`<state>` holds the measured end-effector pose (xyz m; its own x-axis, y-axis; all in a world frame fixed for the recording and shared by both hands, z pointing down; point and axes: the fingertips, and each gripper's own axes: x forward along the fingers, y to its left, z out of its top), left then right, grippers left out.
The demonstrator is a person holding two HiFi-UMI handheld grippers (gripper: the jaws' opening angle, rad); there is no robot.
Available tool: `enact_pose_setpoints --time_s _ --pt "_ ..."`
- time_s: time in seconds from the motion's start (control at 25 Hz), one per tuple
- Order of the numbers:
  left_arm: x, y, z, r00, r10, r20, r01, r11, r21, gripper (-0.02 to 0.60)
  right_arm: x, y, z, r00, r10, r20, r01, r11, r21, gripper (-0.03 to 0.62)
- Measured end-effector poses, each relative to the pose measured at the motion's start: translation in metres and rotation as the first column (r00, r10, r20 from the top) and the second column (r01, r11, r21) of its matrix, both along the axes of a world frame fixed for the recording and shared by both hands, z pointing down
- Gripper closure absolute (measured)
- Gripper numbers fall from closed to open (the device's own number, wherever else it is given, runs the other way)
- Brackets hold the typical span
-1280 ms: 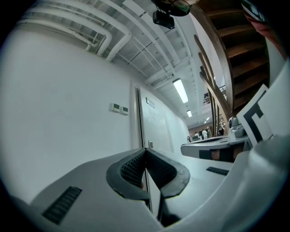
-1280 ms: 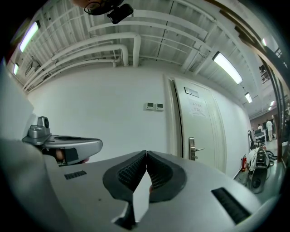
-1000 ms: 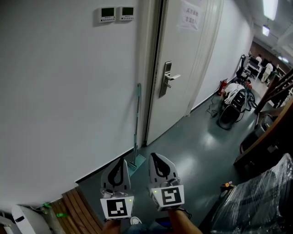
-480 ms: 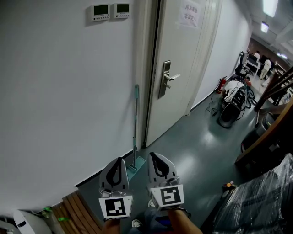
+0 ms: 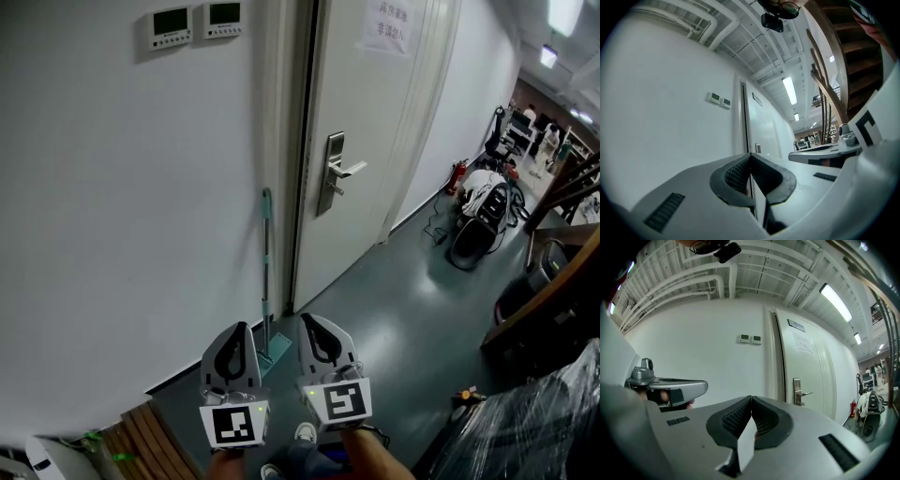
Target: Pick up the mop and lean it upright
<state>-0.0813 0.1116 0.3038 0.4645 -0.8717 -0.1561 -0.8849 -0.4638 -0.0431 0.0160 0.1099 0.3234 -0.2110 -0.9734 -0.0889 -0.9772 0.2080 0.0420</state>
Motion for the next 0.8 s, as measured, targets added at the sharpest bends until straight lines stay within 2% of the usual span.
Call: enact_pose_setpoints --time_s 0.4,0.56,0.8 --pt "0.058 -0.067 0.000 0.999 -0.028 0.016 0.028 1.000 0.005 0.569 0.054 -0.070 0.000 0.999 -0.039 0.015 0.039 0.999 0.003 0.577" --pt "0.069 -0.085 0.002 0.998 -0.053 0.024 0.053 0.999 0.000 0.569 0.067 -0.088 0.008 0.998 -0.056 0.026 0.057 0.998 -0.028 0.577" --pt "0.077 -0.109 0.007 0.997 -0.068 0.035 0.068 0.998 -0.008 0.569 0.078 -0.114 0.010 0.997 -0.066 0.033 0.067 0.998 -0.015 0.577"
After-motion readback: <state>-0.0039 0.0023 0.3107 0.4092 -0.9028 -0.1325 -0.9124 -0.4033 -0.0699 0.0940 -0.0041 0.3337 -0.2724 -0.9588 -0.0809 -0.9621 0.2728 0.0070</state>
